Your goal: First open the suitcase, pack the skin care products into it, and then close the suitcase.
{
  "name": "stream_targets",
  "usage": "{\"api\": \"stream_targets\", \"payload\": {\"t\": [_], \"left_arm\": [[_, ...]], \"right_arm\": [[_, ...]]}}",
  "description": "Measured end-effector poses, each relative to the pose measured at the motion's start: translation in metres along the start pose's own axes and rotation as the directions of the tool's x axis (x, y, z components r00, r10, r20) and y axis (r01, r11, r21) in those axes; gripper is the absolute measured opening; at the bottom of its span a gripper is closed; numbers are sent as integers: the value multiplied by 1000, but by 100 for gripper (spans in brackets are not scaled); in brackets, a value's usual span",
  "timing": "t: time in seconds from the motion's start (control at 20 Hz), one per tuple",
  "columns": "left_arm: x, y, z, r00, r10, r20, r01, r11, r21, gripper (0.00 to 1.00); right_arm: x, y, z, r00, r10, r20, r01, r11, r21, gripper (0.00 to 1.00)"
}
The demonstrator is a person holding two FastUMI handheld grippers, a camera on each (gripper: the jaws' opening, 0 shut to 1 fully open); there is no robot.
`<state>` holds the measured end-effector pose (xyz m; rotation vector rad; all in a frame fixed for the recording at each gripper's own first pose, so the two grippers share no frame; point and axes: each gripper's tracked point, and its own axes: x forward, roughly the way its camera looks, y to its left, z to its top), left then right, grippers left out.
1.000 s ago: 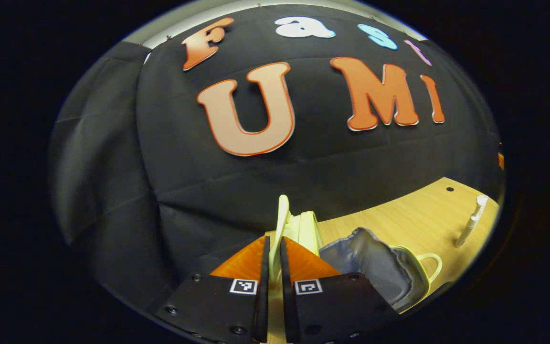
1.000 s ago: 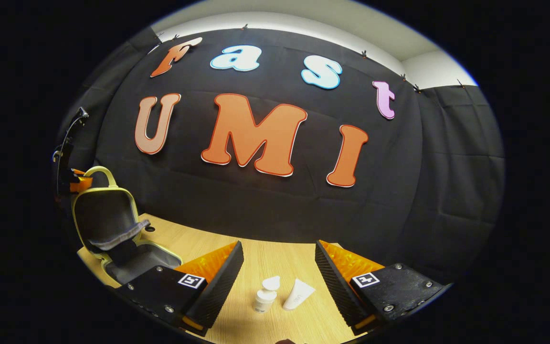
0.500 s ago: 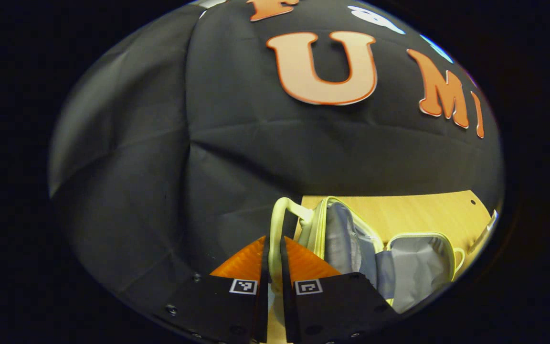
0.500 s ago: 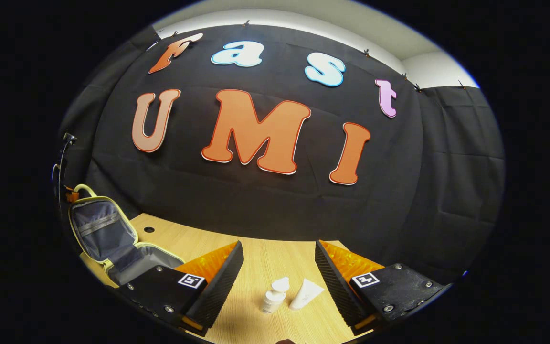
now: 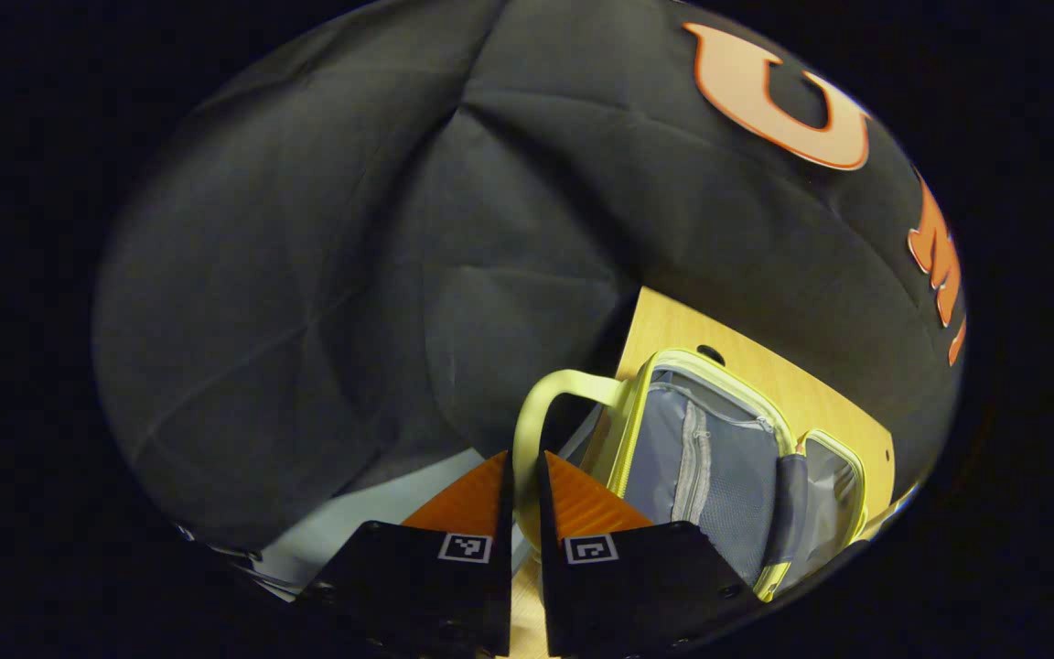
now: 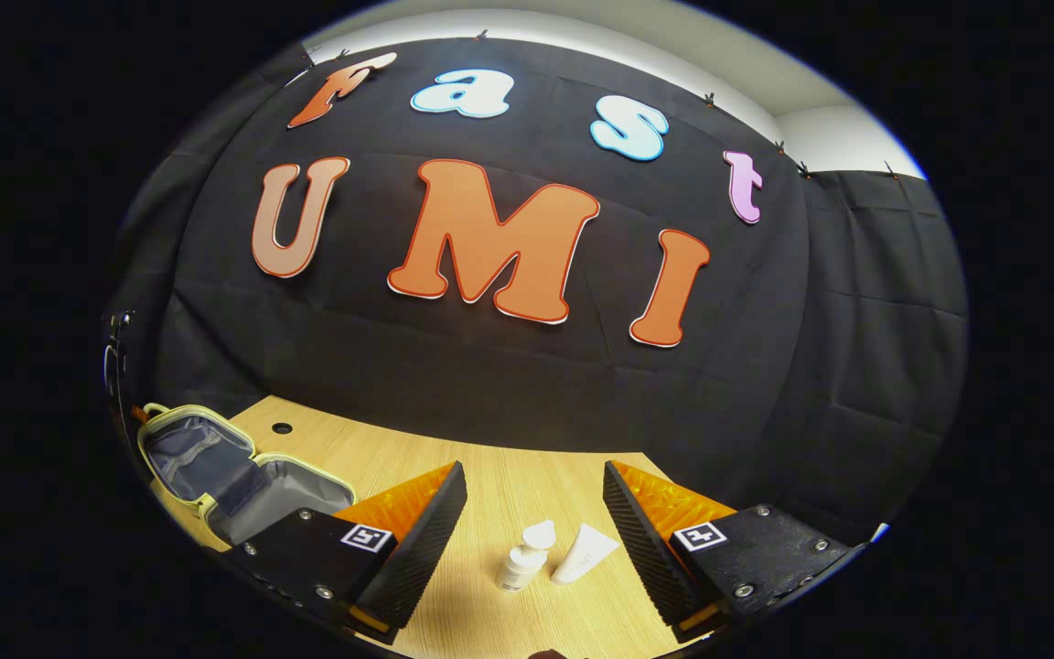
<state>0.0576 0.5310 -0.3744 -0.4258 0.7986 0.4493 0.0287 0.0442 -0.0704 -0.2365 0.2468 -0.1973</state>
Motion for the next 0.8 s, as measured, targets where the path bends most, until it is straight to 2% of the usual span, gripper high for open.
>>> {"api": "stream_targets", "payload": {"t": [0.15,0.2,0.25,0.3,0.4,0.45,0.55,0.6,0.8], "left_arm": [[13,5,-15,999,27,-46,-30,998,-54,22],[21,4,-12,999,32,-18,-33,997,-71,28],[10,6,-10,999,37,-4,-37,996,-78,28],[3,6,-8,999,53,10,-52,996,-78,39],[-16,7,14,991,84,100,-79,995,-59,70],[-28,-2,22,987,81,136,-75,996,-45,70],[-48,-23,42,974,57,219,-58,998,1,89],[-68,-32,53,961,61,268,-72,997,32,98],[-130,-75,86,915,-13,403,-52,987,149,98]], "right_arm": [[-3,-1,-3,1000,-1,-15,1,1000,20,96],[-3,-1,-3,1000,-2,-15,3,1000,24,95],[-2,-3,-4,1000,-4,-14,4,1000,26,95],[-1,-5,-5,1000,-3,-15,3,1000,28,95],[3,-7,-5,1000,-1,-13,2,999,33,95],[5,-10,-5,1000,-3,-10,3,999,36,95],[9,-13,-2,1000,3,7,-3,999,47,95],[12,-17,-1,1000,7,18,-8,999,48,95],[24,-24,-1,998,37,41,-39,998,44,95]]}}
